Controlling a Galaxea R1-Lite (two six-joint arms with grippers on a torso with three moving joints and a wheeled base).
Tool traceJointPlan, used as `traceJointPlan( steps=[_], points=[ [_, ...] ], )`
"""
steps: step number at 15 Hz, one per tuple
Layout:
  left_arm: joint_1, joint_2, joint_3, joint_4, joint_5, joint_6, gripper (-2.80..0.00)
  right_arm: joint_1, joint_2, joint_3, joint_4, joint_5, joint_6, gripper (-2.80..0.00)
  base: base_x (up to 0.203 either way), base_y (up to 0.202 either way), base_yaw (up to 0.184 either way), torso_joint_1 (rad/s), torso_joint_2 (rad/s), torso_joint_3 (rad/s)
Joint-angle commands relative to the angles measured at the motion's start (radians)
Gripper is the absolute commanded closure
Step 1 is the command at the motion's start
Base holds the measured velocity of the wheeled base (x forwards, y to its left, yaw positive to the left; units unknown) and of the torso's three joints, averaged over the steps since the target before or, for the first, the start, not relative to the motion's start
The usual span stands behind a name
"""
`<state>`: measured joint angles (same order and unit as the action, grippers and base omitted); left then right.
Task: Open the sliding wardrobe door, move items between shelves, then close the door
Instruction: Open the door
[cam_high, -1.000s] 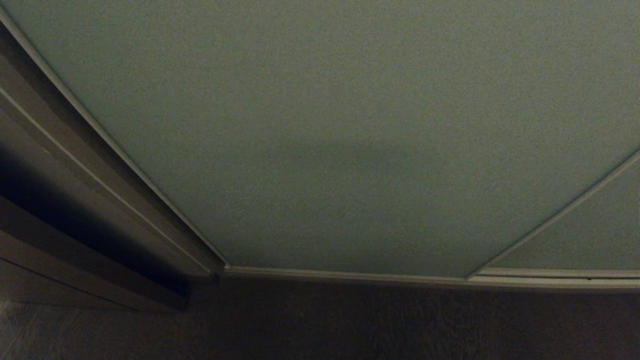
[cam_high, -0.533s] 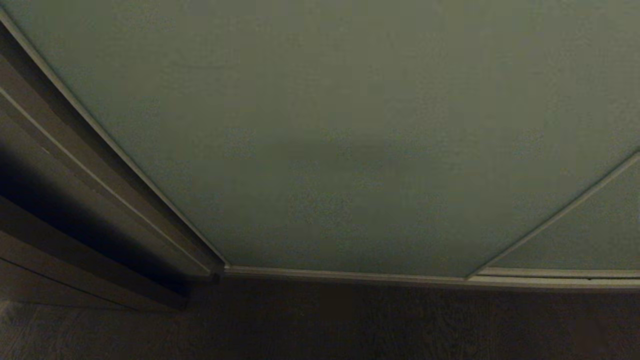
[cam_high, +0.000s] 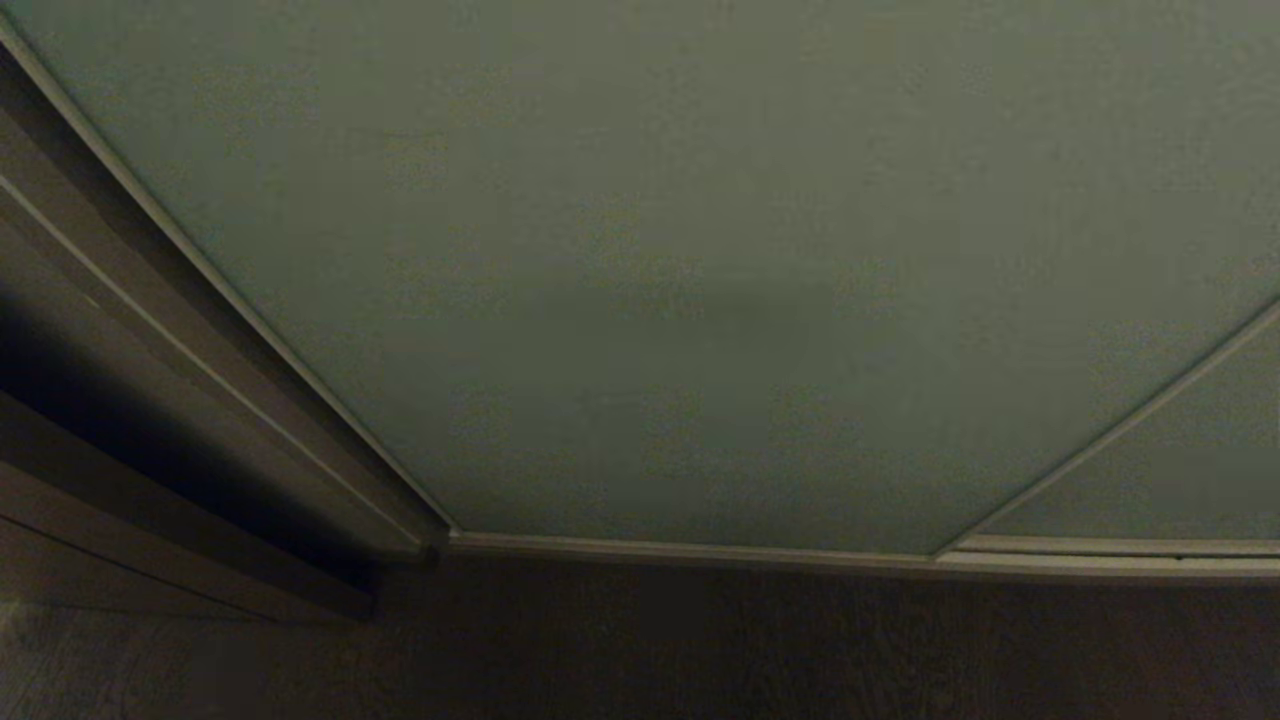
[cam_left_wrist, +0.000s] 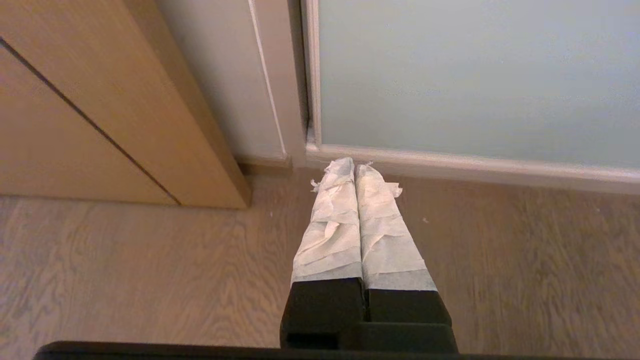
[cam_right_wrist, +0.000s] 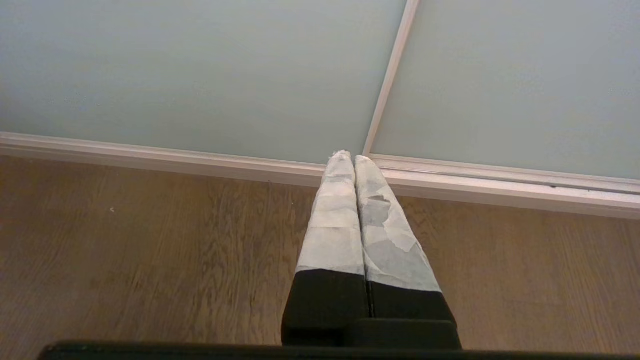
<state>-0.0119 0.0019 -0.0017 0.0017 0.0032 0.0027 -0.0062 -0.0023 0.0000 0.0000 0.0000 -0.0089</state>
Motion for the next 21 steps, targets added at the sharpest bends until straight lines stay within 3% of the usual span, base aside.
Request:
traceJointPlan(
  steps=[1, 3, 7, 9, 14, 18, 21],
  points=[
    [0.000, 0.001, 0.000, -0.003, 0.000, 0.031, 0.00, 0.000, 0.001, 0.001, 0.000, -0.001, 0.000, 0.00, 0.000, 0.000, 0.000, 0.000, 0.00, 0.000],
    [0.000, 0.001, -0.043, -0.008, 0.000, 0.092, 0.00, -0.001, 0.001, 0.001, 0.000, -0.001, 0.000, 0.00, 0.000, 0.000, 0.000, 0.000, 0.00, 0.000],
    [0.001, 0.008, -0.283, -0.010, 0.026, 0.106, 0.00, 0.000, 0.001, 0.000, 0.000, 0.000, 0.000, 0.00, 0.000, 0.000, 0.000, 0.000, 0.00, 0.000],
    [0.001, 0.106, -0.388, -0.057, 0.061, 0.103, 0.00, 0.000, 0.001, 0.002, 0.000, 0.000, 0.000, 0.00, 0.000, 0.000, 0.000, 0.000, 0.00, 0.000],
    [0.013, 0.557, -0.662, -0.446, 0.184, 0.050, 0.00, 0.000, 0.001, 0.002, 0.000, -0.001, 0.000, 0.00, 0.000, 0.000, 0.000, 0.000, 0.00, 0.000],
    [0.035, 0.845, -0.787, -0.814, 0.219, 0.040, 0.00, 0.000, 0.001, 0.000, 0.000, 0.000, 0.000, 0.00, 0.000, 0.000, 0.000, 0.000, 0.00, 0.000],
    [0.048, 0.980, -0.854, -0.923, 0.259, 0.043, 0.00, 0.000, 0.001, 0.002, 0.000, -0.002, 0.000, 0.00, 0.000, 0.000, 0.000, 0.000, 0.00, 0.000]
  ],
)
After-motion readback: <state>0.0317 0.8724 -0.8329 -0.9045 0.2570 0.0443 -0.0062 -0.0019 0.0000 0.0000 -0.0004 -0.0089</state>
